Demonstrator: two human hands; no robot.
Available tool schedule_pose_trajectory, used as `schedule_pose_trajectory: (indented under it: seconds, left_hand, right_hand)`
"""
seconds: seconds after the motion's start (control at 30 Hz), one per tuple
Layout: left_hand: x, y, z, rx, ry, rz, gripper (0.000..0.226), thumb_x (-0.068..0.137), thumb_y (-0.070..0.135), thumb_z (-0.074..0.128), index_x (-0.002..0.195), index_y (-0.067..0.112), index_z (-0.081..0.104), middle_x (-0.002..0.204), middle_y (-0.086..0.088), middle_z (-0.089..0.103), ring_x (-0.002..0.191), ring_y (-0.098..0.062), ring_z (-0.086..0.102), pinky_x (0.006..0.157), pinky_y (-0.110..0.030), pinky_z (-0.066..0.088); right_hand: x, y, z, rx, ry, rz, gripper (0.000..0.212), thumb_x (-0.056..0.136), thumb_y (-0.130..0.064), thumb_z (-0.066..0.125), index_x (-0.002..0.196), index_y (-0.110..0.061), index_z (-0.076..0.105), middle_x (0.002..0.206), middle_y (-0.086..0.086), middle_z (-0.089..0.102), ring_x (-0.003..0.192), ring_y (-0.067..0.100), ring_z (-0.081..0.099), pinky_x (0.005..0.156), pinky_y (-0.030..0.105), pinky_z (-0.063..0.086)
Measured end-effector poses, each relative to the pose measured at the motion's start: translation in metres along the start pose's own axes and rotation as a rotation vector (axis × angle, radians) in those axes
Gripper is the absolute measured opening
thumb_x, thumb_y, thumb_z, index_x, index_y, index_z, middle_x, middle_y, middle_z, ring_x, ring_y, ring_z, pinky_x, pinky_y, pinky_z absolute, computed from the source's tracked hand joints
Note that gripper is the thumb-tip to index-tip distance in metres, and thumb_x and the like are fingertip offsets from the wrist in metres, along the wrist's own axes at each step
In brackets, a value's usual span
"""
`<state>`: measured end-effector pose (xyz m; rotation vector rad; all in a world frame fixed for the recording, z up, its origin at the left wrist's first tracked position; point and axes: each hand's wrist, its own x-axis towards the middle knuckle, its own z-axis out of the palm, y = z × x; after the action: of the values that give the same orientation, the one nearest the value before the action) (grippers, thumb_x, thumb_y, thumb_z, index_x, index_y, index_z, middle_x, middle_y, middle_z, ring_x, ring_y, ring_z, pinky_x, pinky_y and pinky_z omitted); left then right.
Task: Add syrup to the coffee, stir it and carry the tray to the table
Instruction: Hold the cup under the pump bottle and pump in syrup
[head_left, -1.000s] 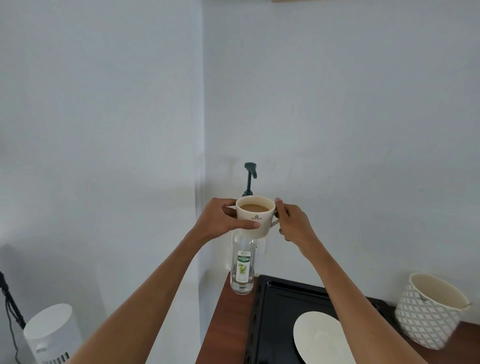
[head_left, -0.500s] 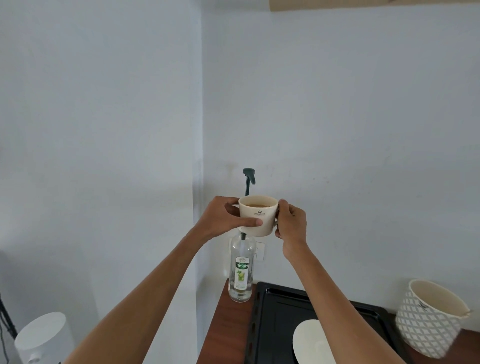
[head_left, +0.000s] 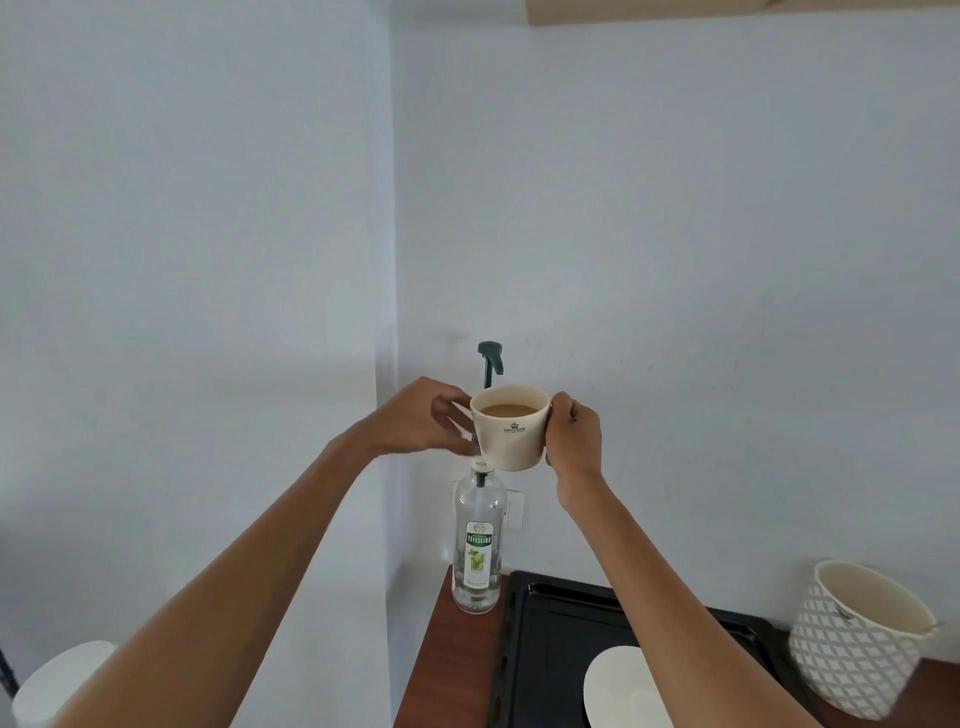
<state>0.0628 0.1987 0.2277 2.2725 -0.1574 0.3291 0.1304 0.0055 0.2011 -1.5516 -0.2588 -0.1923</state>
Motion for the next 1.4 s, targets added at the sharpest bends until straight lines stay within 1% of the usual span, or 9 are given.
schedule_pose_trajectory:
  seconds: [0.1, 0.23, 0.37, 0.5, 0.6, 0.7, 1.0, 1.17, 1.4]
  left_hand:
    - [0.011, 0.006, -0.017, 0.053, 0.227, 0.02, 0.016, 0.089, 0.007, 0.074, 0.088, 0.023, 0.078, 0.082, -0.008, 0.08, 0.066, -0.012, 0.068, 0.062, -0.029, 0.056]
    - [0.034, 0.024, -0.025, -0.108, 0.39, 0.039, 0.023, 0.105, 0.016, 0.054, 0.115, 0.014, 0.074, 0.107, -0.006, 0.078, 0.093, -0.013, 0.071, 0.083, -0.028, 0.058]
    - [0.053, 0.038, -0.027, -0.06, 0.276, 0.067, 0.029, 0.106, 0.018, 0.054, 0.127, 0.008, 0.071, 0.129, -0.001, 0.072, 0.118, -0.007, 0.065, 0.1, -0.014, 0.049]
    - [0.067, 0.041, -0.031, 0.004, 0.137, 0.07, 0.023, 0.101, 0.016, 0.064, 0.114, 0.004, 0.079, 0.115, -0.007, 0.079, 0.105, -0.011, 0.069, 0.11, -0.04, 0.05]
    - [0.074, 0.041, -0.036, -0.033, 0.102, 0.05, 0.021, 0.097, 0.017, 0.071, 0.111, 0.005, 0.08, 0.111, -0.008, 0.08, 0.104, -0.02, 0.07, 0.107, -0.048, 0.051]
    - [0.078, 0.041, -0.04, -0.089, 0.06, 0.027, 0.023, 0.092, 0.018, 0.077, 0.112, 0.006, 0.08, 0.11, -0.004, 0.08, 0.116, -0.021, 0.071, 0.102, -0.036, 0.057]
    - [0.095, 0.038, -0.045, -0.165, 0.003, -0.001, 0.025, 0.086, 0.016, 0.083, 0.107, 0.005, 0.081, 0.104, -0.007, 0.082, 0.109, -0.017, 0.074, 0.085, -0.019, 0.06]
    - [0.101, 0.038, -0.047, -0.191, -0.035, -0.043, 0.023, 0.085, 0.014, 0.083, 0.106, 0.006, 0.082, 0.104, -0.007, 0.081, 0.108, -0.016, 0.074, 0.081, -0.017, 0.06]
    - [0.1, 0.032, -0.046, -0.258, -0.044, -0.064, 0.025, 0.085, 0.015, 0.083, 0.108, 0.006, 0.081, 0.105, -0.005, 0.082, 0.11, -0.017, 0.074, 0.082, -0.016, 0.06]
  right_hand:
    - [0.003, -0.003, -0.001, 0.024, -0.001, 0.002, 0.032, 0.095, -0.013, 0.035, 0.064, -0.015, 0.03, 0.061, 0.003, 0.027, 0.061, 0.019, 0.023, 0.057, 0.033, 0.02]
    - [0.003, -0.006, 0.0, 0.041, -0.008, 0.003, 0.036, 0.095, -0.012, 0.035, 0.061, -0.018, 0.026, 0.06, 0.001, 0.026, 0.059, 0.018, 0.023, 0.056, 0.033, 0.019]
    - [0.003, -0.006, 0.001, 0.061, -0.019, 0.01, 0.034, 0.096, -0.013, 0.034, 0.063, -0.016, 0.028, 0.063, 0.004, 0.027, 0.06, 0.019, 0.023, 0.056, 0.032, 0.019]
    - [0.002, -0.008, 0.002, 0.065, -0.024, 0.009, 0.027, 0.096, -0.013, 0.034, 0.069, -0.01, 0.037, 0.066, 0.007, 0.028, 0.062, 0.019, 0.024, 0.057, 0.032, 0.019]
    - [0.002, -0.008, 0.001, 0.066, -0.026, 0.014, 0.026, 0.097, -0.014, 0.034, 0.072, -0.009, 0.041, 0.07, 0.01, 0.03, 0.063, 0.019, 0.025, 0.058, 0.032, 0.02]
    - [0.003, -0.009, 0.001, 0.07, -0.026, 0.012, 0.027, 0.097, -0.014, 0.034, 0.071, -0.009, 0.041, 0.073, 0.011, 0.029, 0.065, 0.021, 0.024, 0.058, 0.033, 0.019]
    - [0.006, -0.011, -0.001, 0.071, -0.026, 0.021, 0.029, 0.096, -0.014, 0.034, 0.067, -0.012, 0.035, 0.064, 0.005, 0.028, 0.058, 0.018, 0.024, 0.05, 0.029, 0.021]
    - [0.006, -0.01, 0.0, 0.074, -0.029, 0.025, 0.027, 0.097, -0.015, 0.035, 0.071, -0.01, 0.042, 0.065, 0.006, 0.029, 0.058, 0.018, 0.024, 0.049, 0.028, 0.021]
    - [0.008, -0.008, -0.001, 0.082, -0.019, 0.037, 0.028, 0.096, -0.015, 0.035, 0.068, -0.012, 0.036, 0.059, 0.001, 0.028, 0.055, 0.016, 0.024, 0.045, 0.025, 0.022]
